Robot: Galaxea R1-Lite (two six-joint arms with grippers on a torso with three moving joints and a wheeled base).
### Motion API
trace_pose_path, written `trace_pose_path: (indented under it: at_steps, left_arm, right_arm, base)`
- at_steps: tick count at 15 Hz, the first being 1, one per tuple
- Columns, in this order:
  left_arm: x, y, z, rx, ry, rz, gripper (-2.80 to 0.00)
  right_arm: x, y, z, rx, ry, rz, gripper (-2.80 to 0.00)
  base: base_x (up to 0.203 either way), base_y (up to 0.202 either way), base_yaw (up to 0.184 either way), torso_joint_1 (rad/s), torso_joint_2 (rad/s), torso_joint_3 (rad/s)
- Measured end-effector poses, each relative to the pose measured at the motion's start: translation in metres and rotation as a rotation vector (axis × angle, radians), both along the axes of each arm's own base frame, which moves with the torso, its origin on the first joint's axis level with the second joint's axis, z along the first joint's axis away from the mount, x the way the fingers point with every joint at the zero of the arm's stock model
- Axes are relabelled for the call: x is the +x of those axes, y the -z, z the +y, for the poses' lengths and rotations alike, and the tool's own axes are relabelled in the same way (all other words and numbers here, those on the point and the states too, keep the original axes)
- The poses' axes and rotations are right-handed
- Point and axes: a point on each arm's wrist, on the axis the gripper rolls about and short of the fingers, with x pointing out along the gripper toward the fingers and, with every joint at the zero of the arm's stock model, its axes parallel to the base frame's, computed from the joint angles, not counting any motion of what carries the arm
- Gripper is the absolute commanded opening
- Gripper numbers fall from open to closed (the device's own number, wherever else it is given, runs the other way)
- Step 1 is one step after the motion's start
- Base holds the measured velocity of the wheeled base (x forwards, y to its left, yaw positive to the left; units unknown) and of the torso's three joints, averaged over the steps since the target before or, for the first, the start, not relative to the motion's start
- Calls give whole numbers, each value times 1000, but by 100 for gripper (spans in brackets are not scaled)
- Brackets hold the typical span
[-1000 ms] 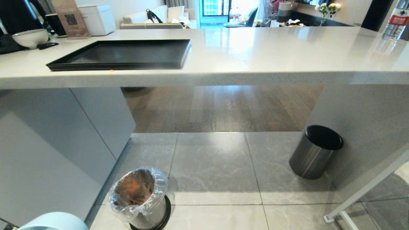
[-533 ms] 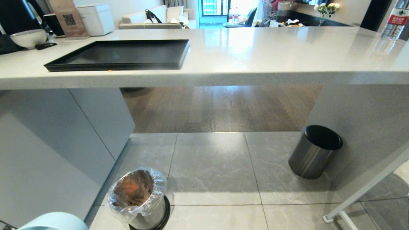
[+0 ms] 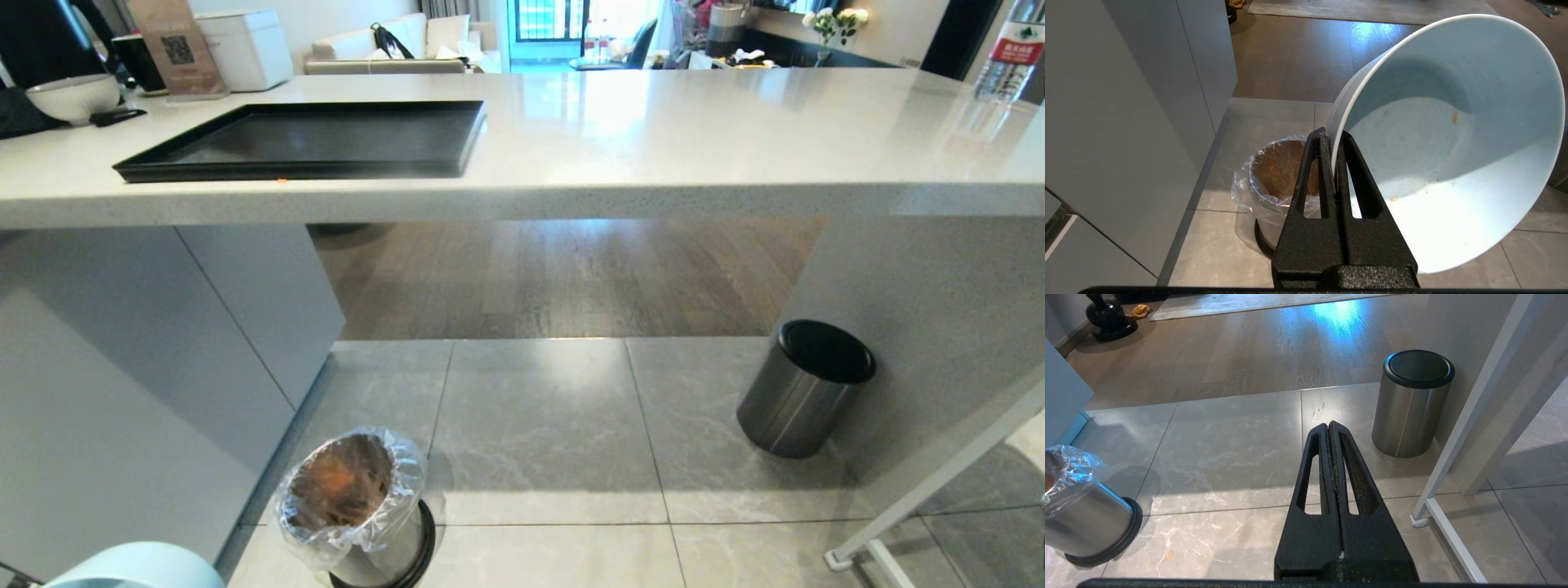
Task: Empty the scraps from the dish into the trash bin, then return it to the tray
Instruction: Put the bowl back to the table
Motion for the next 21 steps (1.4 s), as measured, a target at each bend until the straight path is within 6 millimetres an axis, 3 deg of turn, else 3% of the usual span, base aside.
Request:
trace_pose_path:
  at_steps: [10,21]
  left_arm:
    - [0,0,0,2,0,0,-280]
    - [0,0,0,1,0,0,-280]
  right_arm:
    - [0,0,0,0,0,1,-280]
    - [0,0,0,0,0,0,-280]
  base:
    - [6,0,0,0,0,0]
    - [190,0,1,3,2,2]
